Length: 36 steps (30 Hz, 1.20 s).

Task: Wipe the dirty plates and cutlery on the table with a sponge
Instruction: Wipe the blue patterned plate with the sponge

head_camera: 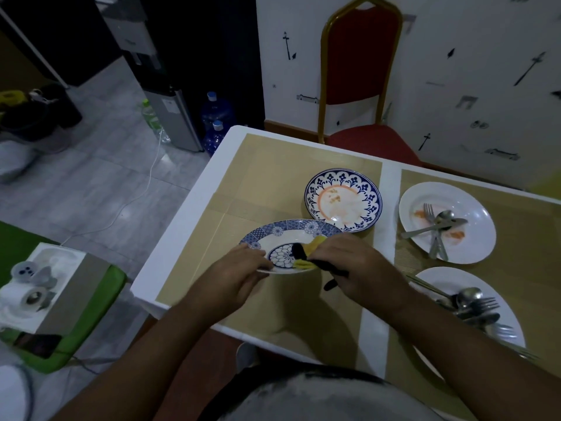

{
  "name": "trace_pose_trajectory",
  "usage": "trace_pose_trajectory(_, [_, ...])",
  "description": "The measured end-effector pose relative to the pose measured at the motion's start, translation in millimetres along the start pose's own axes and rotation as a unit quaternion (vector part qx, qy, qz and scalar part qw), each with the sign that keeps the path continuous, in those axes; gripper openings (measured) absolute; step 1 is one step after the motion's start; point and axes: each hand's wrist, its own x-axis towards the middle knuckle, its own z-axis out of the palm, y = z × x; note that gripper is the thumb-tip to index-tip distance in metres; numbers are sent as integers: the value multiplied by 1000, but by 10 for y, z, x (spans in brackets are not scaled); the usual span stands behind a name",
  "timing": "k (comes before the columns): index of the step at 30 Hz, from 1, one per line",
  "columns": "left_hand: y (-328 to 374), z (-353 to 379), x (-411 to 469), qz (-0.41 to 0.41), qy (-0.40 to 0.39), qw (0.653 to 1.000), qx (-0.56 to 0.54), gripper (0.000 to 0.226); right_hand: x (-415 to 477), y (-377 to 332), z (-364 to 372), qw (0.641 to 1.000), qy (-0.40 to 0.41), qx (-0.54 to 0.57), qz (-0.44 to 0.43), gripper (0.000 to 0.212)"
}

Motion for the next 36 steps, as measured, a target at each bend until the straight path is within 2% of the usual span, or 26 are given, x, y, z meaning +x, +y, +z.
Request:
trace_pose_trajectory(3, [90, -56, 44, -61, 48, 996, -43, 28, 114, 24, -185, 999, 29, 5, 26, 36])
trace_pose_trajectory(6, [257, -46, 82, -148, 76, 971, -171, 25, 205, 6, -346, 990, 103, 23, 90, 40])
trace_pose_trajectory(9, [400, 40, 90, -278, 108, 905, -304, 30, 179, -46, -373, 960, 205, 83, 174, 38])
trace_pose_trajectory(11, [447, 126, 69, -368, 134, 839, -378, 33, 107, -123, -272, 949, 218, 93, 205, 39])
trace_pose_trajectory(14, [500, 235, 76, -448, 150, 703, -532, 34, -16, -208, 79, 959, 161, 64, 225, 48])
trace_pose_trajectory(15, [531, 249, 92, -457, 148, 670, -565, 33, -40, -212, 202, 961, 139, 59, 232, 51])
trace_pose_trajectory(17, [587, 254, 134, -464, 147, 634, -601, 34, -41, -214, 361, 966, 114, 64, 223, 51])
trace_pose_trajectory(22, [555, 242, 199, -482, 179, 549, -659, 38, -56, -252, 487, 998, -33, 39, 37, 56])
trace_pose_trajectory(25, [526, 247, 190, -505, 200, 489, -683, 41, -177, -256, 547, 998, -62, 23, -5, 51])
trace_pose_trajectory(32, [402, 308, 105, -545, 223, 429, -685, 38, -460, -55, 480, 997, -67, 26, 3, 66])
trace_pose_trajectory(36, [418, 334, 59, -560, 204, 416, -687, 41, -426, -99, 500, 995, -90, 31, 6, 65])
